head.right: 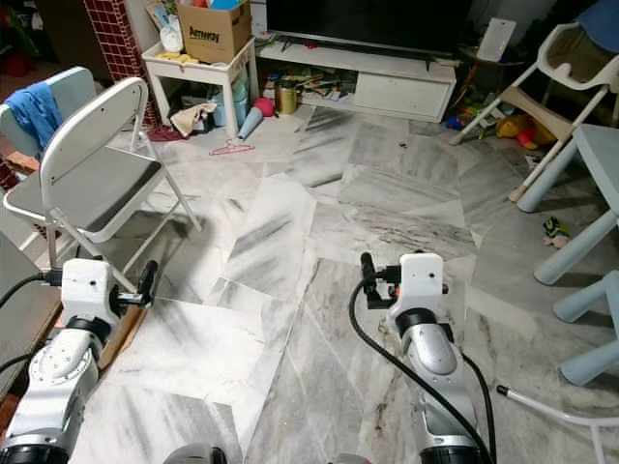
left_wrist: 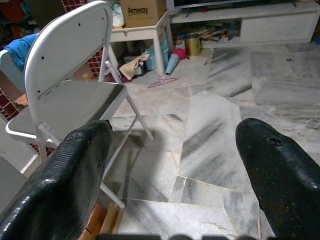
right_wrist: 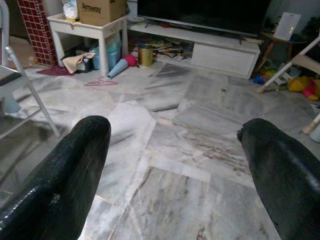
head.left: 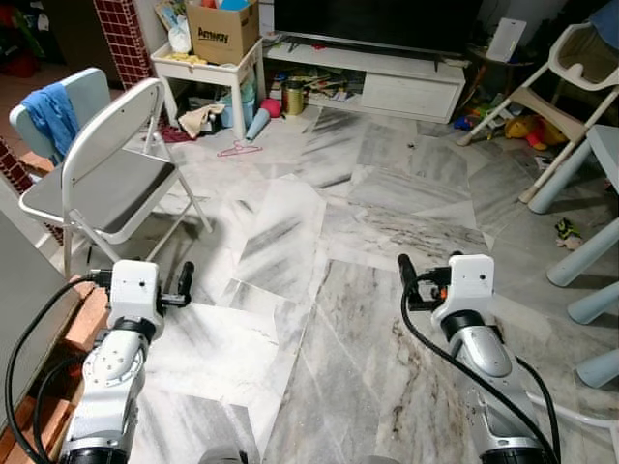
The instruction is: Restocking fridge
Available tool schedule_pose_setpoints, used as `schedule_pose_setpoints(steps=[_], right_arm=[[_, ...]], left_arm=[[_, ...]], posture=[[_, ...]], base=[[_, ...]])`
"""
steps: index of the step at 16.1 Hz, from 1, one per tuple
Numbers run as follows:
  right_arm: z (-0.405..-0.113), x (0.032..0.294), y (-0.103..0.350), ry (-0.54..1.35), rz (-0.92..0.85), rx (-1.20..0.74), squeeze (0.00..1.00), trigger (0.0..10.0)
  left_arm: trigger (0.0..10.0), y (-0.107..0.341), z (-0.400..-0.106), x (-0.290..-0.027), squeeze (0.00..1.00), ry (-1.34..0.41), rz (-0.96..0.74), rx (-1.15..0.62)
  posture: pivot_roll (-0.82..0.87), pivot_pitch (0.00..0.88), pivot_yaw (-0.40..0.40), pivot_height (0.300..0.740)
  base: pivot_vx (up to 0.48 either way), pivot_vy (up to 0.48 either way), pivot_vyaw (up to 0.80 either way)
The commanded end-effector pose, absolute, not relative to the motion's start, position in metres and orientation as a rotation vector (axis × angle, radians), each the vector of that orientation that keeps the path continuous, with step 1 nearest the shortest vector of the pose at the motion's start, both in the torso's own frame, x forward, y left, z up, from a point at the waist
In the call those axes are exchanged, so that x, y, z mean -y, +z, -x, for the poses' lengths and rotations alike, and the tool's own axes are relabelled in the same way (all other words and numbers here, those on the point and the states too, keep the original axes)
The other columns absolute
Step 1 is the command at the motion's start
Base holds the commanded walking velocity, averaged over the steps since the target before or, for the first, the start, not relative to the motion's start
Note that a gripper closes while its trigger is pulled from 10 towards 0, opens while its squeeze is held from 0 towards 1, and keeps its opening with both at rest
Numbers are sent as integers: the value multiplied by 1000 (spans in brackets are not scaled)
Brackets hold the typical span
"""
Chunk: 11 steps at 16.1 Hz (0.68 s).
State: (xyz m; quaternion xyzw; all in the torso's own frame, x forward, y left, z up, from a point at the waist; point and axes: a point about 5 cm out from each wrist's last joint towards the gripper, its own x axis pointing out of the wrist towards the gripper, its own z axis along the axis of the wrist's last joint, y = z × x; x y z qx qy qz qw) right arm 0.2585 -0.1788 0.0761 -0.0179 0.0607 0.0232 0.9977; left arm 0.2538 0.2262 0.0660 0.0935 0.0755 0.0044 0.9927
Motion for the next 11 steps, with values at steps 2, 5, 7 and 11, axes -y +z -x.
schedule_pose_setpoints(steps=[2, 5, 7, 11], right_arm=[[-260, 182, 79, 36, 40, -103, 0, 10000], [-259, 180, 79, 46, 35, -102, 0, 10000], [-259, 182, 79, 45, 33, -102, 0, 10000], [-260, 182, 80, 46, 34, -98, 0, 10000]], left_arm=[[10000, 66, -258, -225, 0, 13, -168, -149], [10000, 65, -256, -220, 0, 2, -166, -154], [10000, 62, -256, -218, 0, 9, -156, -164], [10000, 61, -256, -213, 0, 0, -154, -171]], posture=[[-76, 0, -16, 740], [-77, 0, -19, 740], [-78, 0, -19, 740], [-83, 0, -15, 740]], base=[[0, 0, 0], [0, 91, 0], [0, 397, 0], [0, 480, 0]])
